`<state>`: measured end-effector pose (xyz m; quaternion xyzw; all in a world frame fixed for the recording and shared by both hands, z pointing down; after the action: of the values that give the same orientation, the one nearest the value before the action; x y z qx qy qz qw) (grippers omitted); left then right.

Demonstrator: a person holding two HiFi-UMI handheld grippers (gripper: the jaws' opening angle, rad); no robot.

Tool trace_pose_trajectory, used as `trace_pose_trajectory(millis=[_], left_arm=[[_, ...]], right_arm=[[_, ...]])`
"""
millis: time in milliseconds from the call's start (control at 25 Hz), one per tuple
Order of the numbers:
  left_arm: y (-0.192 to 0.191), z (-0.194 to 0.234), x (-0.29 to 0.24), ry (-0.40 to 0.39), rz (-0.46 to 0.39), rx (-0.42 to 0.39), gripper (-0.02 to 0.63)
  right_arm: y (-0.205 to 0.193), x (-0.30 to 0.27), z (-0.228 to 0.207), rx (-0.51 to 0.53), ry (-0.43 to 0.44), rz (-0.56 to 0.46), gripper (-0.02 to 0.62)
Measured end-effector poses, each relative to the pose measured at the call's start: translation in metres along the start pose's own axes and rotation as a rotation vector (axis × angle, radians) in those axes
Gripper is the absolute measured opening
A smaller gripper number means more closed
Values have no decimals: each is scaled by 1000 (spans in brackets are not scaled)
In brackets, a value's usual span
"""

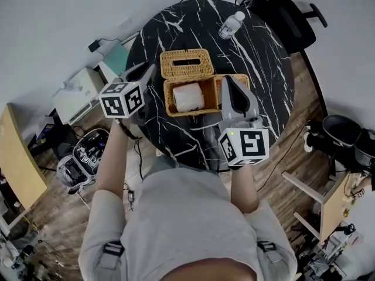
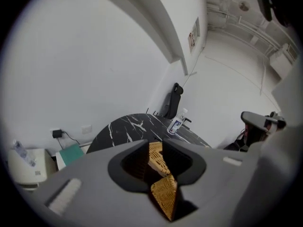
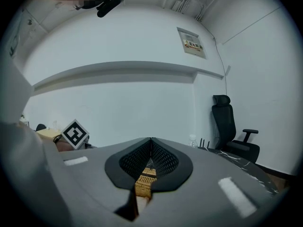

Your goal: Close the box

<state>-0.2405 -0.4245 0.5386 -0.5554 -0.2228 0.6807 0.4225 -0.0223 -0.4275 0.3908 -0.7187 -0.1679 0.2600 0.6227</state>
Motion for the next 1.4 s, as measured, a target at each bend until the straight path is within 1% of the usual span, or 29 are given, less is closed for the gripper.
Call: trace_pose_trajectory(millis=[160, 360, 480, 600, 760, 920, 1000, 1040, 1120, 1400], left_arm=[[-13, 2, -29, -14, 96, 17, 175], [-23, 0, -53, -32, 165, 65, 187], [-33, 0, -65, -55, 212, 131, 195], [-40, 1, -74, -88, 251, 215, 218], [-47, -3, -83, -140, 296, 297, 247], [-52, -4, -87, -178, 335, 381, 249], [-53, -5, -87, -192, 351, 388, 244], [-52, -7, -87, -198, 358, 384, 224], [-49, -8, -86, -202, 360, 367, 216], [-27, -11, -76, -187, 286, 267, 186]], right_arm=[[-5, -4, -6, 1, -1, 22, 5], [-11, -9, -14, -10, 0, 40, 5], [-15, -12, -19, -14, 1, 45, 5], [-16, -16, -22, -15, 1, 51, 5], [-17, -20, -26, -14, 3, 60, 5], [-17, -22, -27, -11, 6, 67, 5], [-18, -22, -29, -10, 6, 67, 5], [-18, -22, -29, -11, 5, 66, 5], [-18, -22, -30, -10, 4, 64, 5], [-15, -16, -28, -3, -1, 47, 5]])
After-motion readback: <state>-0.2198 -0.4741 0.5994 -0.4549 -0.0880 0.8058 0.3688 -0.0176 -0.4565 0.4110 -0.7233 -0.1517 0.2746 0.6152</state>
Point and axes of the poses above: the fingertips, and each gripper's own axes: x backward along the fingers, z to its left, y out of its top, the point moved 1 cm from there along x, backward along the fingers, and after that the axes turned 15 degrees about y, right-handed, at the moved point
